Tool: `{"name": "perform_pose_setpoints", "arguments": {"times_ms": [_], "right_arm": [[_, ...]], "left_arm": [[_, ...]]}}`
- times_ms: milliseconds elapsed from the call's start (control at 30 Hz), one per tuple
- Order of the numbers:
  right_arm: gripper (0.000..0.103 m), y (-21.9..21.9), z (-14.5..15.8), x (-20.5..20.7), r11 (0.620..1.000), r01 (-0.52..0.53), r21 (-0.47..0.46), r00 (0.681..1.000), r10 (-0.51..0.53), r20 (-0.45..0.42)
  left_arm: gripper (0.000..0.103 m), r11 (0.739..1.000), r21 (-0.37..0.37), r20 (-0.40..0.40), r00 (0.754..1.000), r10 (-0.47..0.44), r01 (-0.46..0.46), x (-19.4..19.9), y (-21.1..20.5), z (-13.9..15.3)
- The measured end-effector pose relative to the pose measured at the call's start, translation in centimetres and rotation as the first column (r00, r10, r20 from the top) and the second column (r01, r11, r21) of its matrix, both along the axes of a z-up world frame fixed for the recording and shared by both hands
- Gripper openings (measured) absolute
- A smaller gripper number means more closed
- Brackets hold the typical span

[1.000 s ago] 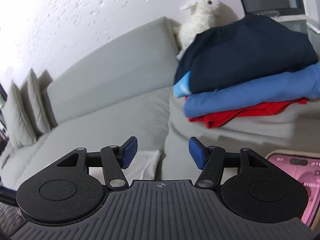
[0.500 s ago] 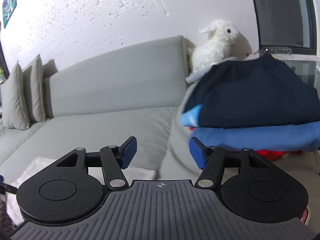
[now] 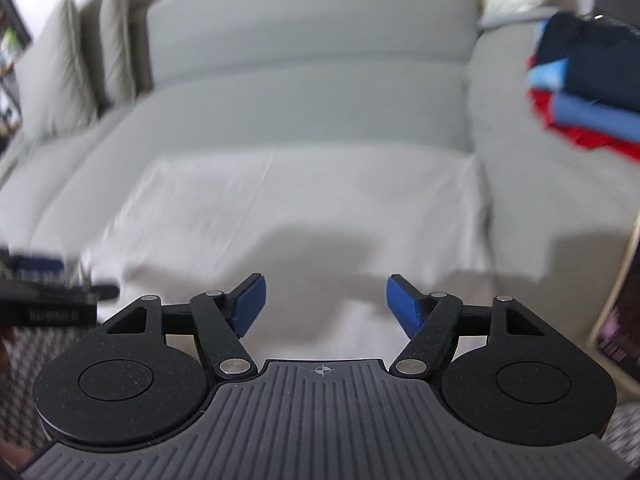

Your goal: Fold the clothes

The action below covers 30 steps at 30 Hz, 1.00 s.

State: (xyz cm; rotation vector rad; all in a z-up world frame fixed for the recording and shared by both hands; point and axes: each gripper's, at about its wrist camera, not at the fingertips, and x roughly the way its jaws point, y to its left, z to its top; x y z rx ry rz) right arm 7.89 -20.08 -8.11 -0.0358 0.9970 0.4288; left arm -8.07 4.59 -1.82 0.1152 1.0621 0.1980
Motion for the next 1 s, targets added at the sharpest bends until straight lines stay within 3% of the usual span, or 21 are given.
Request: {"name": "perform_pose_setpoints", "arguments": {"times_ms": [167,367,633,700,800,1000], "right_arm": [[0.072,3.0,-3.2,-1.0,0.99,-0.022,-0.136,0.995,0.009,-0.096],[0.071,2.2,-2.1,-2.2,0.978,-0.004,-0.209,0.99,-0.025,-0.139],[0.073,-1.4,0.0,-4.2,0.974,0.221,-0.047,0.963,-0.225,-0.148],[0.073,-2.1,0.0,-4.7,0.958,0.288,-0.005,0.946,-0.286,-0.152],[0.073,-3.6,-0.5,-5.3,0.888,0.447,0.106,0.883,-0.419,-0.209],[0.073,-5.6,-2.2,-6.3,0.757,0.612,0.23,0.79,-0.57,-0.227]], "left_arm": [[0.079,0.994,-0.108,-0.114,0.993,0.008,-0.02,0.4,2.1,-3.2],[0.08,0.989,-0.144,-0.08,0.996,0.023,-0.035,0.2,2.6,-2.8],[0.084,0.988,-0.156,-0.043,0.999,0.014,-0.021,-0.1,2.6,-2.2],[0.084,0.987,-0.158,-0.04,0.999,0.017,-0.023,-0.3,2.7,-2.2],[0.085,0.986,-0.163,-0.045,0.999,0.019,-0.026,-0.5,2.9,-2.2],[0.085,0.986,-0.166,-0.058,0.998,0.018,-0.027,-0.9,3.1,-2.4]]}}
